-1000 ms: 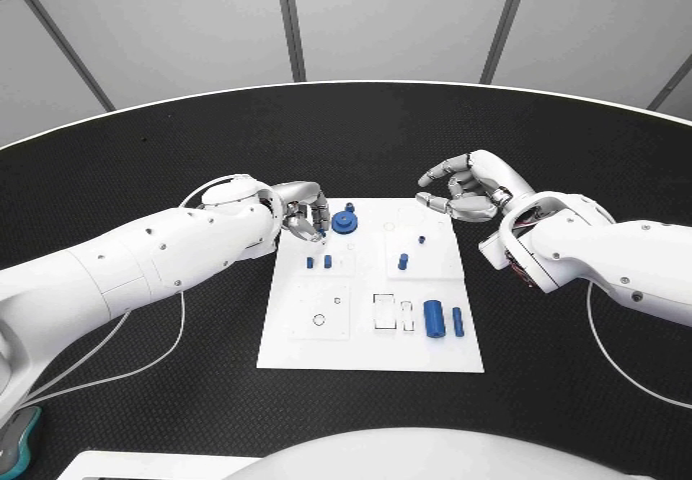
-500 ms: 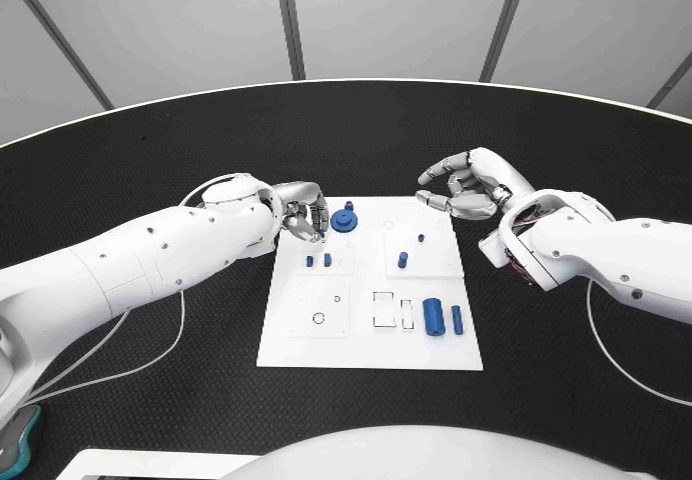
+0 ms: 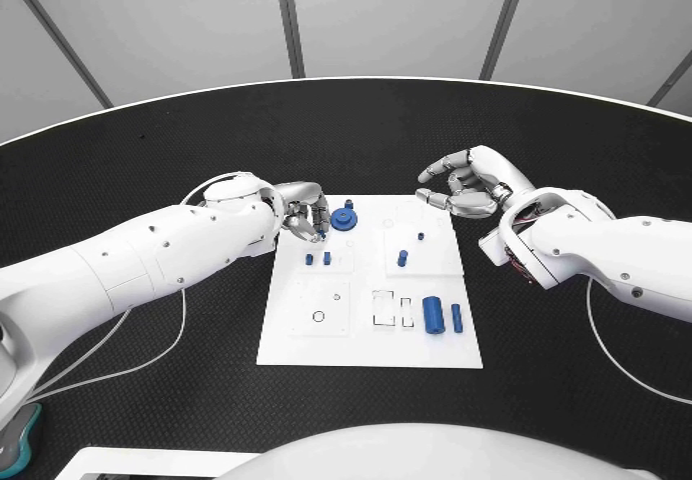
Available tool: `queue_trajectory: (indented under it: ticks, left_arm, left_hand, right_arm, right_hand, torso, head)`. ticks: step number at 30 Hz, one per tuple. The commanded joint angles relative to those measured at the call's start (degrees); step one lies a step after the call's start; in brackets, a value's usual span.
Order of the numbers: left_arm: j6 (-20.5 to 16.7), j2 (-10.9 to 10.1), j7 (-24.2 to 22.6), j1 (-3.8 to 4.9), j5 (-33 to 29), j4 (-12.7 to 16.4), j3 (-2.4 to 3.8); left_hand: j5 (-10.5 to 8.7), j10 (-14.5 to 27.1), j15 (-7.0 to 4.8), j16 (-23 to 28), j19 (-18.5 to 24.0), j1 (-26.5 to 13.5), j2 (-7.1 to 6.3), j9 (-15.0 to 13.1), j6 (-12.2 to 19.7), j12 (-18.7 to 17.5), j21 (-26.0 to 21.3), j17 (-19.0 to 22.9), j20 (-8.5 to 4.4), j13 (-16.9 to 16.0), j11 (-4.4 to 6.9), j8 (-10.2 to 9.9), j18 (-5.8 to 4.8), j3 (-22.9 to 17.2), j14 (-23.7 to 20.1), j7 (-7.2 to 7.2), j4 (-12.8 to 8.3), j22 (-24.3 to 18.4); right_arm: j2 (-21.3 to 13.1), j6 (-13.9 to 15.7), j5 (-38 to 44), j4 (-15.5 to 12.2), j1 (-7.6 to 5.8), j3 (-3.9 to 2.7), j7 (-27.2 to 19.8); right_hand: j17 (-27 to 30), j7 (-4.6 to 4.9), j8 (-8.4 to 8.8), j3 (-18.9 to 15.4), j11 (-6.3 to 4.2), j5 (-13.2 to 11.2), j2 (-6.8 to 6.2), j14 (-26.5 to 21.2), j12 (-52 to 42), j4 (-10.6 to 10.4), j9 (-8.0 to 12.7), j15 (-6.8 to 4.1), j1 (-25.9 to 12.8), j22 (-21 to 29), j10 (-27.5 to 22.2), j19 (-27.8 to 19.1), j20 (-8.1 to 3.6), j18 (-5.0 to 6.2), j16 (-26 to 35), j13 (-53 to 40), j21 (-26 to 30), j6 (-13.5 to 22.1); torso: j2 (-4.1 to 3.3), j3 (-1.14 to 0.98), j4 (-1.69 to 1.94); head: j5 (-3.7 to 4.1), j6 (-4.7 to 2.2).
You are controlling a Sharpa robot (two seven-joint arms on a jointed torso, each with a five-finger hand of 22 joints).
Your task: Assemble the parts on the task board
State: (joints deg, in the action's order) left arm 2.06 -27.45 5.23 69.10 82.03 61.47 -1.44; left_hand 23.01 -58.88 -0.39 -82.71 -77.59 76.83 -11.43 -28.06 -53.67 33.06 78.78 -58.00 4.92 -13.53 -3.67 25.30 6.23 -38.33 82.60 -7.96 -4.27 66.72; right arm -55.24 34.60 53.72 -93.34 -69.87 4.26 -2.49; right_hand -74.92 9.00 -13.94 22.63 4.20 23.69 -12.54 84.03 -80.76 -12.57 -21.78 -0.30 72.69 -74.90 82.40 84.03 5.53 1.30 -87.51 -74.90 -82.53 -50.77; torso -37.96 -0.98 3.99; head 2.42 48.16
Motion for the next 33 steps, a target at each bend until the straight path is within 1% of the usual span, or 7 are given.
queue_trajectory:
  ticks: [1,6,9,16,20,25,33]
  left_arm:
    - [0.3,0.1,0.1,-0.01,0.0,-0.2,-0.01]
    - [0.7,0.2,0.2,-0.06,0.0,-0.5,-0.03]
    - [0.9,0.3,0.3,-0.09,0.0,-0.7,-0.04]
    - [1.2,0.5,0.4,-0.15,0.3,-0.9,-0.07]
    - [1.4,0.6,0.3,-0.17,0.4,-1.0,-0.09]
    - [1.5,0.7,0.2,-0.20,0.4,-1.0,-0.11]
    - [1.9,0.9,0.1,-0.24,0.4,-1.0,-0.13]
  left_hand:
    - [-0.22,-0.3,-0.08,0.4,-0.2,0.0,0.30,-0.1,-0.2,-0.3,-0.1,0.1,-0.08,-0.1,-0.12,-0.2,-1.03,0.1,-0.2,-0.02,-0.3,0.0]
    - [-0.24,-0.4,-0.07,0.4,-0.1,-0.1,0.29,-0.1,-0.2,-0.4,-0.2,0.2,-0.09,-0.1,-0.12,-0.2,-1.01,0.2,-0.3,-0.02,-0.3,-0.1]
    - [-0.24,-0.4,-0.07,0.4,-0.1,-0.1,0.29,-0.1,-0.2,-0.4,-0.2,0.2,-0.09,-0.1,-0.12,-0.2,-1.01,0.2,-0.3,-0.02,-0.3,-0.1]
    - [-0.24,-0.4,-0.07,0.5,0.0,0.0,0.33,-0.1,-0.2,-0.4,-0.2,0.5,-0.09,-0.1,-0.11,-0.3,-0.99,0.2,-0.3,-0.01,-0.3,-0.2]
    - [-0.24,-0.4,-0.07,0.5,0.0,0.0,0.33,-0.1,-0.2,-0.4,-0.2,0.5,-0.09,-0.1,-0.11,-0.3,-0.99,0.2,-0.3,-0.01,-0.3,-0.2]
    - [-0.25,-0.4,-0.08,0.5,0.0,0.0,0.36,-0.1,-0.3,-0.5,-0.3,0.6,-0.10,-0.1,-0.11,-0.3,-0.98,0.2,-0.4,0.00,-0.3,-0.3]
    - [-0.35,-0.5,-0.07,0.6,0.0,-0.1,0.36,-0.1,-0.3,-0.6,-0.3,0.7,-0.10,-0.1,-0.11,-0.4,-0.98,0.3,-0.4,-0.01,-0.3,-0.3]
  right_arm:
    - [0.0,0.0,0.0,0.0,0.00,0.00,0.0]
    - [0.0,0.0,0.0,0.0,0.00,0.00,0.0]
    - [0.0,0.1,0.0,0.0,0.00,0.00,0.0]
    - [0.0,0.1,0.0,0.0,0.00,0.00,0.0]
    - [0.0,0.1,0.0,0.0,0.00,0.00,0.0]
    - [0.0,0.0,0.0,0.0,0.00,0.00,0.0]
    - [0.0,0.0,0.0,0.1,0.00,0.00,0.0]
  right_hand:
    - [-11.0,-0.18,-0.37,0.2,-0.37,0.3,0.22,4.9,-0.2,0.0,0.0,-0.28,0.5,-9.4,0.2,3.0,-0.37,0.65,0.0,-6.8,0.1,-0.1]
    - [-11.0,-0.18,-0.37,0.2,-0.37,0.3,0.22,4.9,-0.2,0.0,0.0,-0.28,0.5,-9.4,0.2,3.0,-0.37,0.65,0.0,-6.8,0.1,-0.1]
    - [-11.0,-0.18,-0.37,0.2,-0.37,0.3,0.22,4.9,-0.2,0.0,0.0,-0.28,0.5,-9.4,0.2,3.0,-0.37,0.65,0.0,-6.8,0.1,-0.1]
    - [-11.0,-0.18,-0.37,0.2,-0.37,0.3,0.22,4.9,-0.2,0.0,0.0,-0.28,0.5,-9.4,0.2,3.0,-0.37,0.65,0.0,-6.8,0.1,-0.1]
    - [-11.0,-0.18,-0.37,0.2,-0.37,0.3,0.22,4.9,-0.2,0.0,0.0,-0.28,0.5,-9.4,0.2,3.0,-0.37,0.65,0.0,-6.8,0.1,-0.1]
    - [-11.0,-0.18,-0.37,0.2,-0.37,0.3,0.22,4.9,-0.2,0.0,0.0,-0.28,0.5,-9.4,0.2,3.0,-0.37,0.65,0.0,-6.8,0.1,-0.1]
    - [-11.0,-0.18,-0.37,0.2,-0.37,0.3,0.22,4.9,-0.2,0.0,0.0,-0.28,0.5,-9.4,0.2,3.0,-0.37,0.65,0.0,-6.8,0.1,-0.1]
  torso:
    - [0.02,-0.02,0.00]
    - [0.04,-0.04,-0.07]
    - [0.03,-0.05,-0.04]
    - [0.06,-0.06,-0.02]
    - [0.05,-0.02,-0.03]
    - [0.05,-0.04,-0.05]
    - [0.03,-0.02,0.01]
  head:
    - [-0.01,0.08]
    - [-0.07,0.09]
    - [0.03,0.19]
    - [0.06,0.15]
    - [0.12,0.17]
    - [0.14,0.19]
    - [0.19,0.23]
